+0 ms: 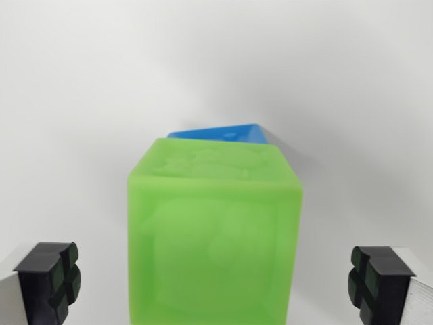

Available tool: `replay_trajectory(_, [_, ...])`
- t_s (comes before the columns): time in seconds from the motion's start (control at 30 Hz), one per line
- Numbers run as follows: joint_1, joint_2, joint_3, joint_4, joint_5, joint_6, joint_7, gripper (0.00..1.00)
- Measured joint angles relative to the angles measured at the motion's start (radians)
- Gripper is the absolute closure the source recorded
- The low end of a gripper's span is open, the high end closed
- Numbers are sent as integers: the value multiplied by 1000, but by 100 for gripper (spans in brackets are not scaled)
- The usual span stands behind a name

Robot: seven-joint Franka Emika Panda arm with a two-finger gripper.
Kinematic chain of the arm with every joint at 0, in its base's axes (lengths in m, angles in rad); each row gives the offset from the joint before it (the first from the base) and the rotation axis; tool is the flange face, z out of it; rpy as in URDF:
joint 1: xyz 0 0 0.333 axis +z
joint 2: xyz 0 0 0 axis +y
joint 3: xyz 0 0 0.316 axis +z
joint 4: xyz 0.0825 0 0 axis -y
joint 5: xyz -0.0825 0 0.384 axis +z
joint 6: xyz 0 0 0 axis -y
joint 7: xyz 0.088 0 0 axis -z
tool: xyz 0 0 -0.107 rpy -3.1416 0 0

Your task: Stack cube

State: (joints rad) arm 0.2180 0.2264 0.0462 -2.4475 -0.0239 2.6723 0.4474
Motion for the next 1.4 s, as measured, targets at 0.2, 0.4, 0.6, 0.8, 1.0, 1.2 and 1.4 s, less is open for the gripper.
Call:
replay_trajectory(0.2, [0, -53, 1, -2, 6, -49, -4, 0])
replay_trajectory(0.4, [0, -107, 1, -1, 12, -104, -8, 0])
replay_trajectory(0.6, [0, -164, 1, 6, 16, -167, -11, 0])
replay_trajectory(0.8, [0, -221, 2, 20, 21, -237, -14, 0])
replay_trajectory(1.0, [0, -266, 2, 39, 24, -302, -17, 0])
replay_trajectory(1.2, [0, -311, 2, 64, 26, -370, -18, 0])
replay_trajectory(1.4, [0, -346, 2, 93, 27, -434, -19, 0])
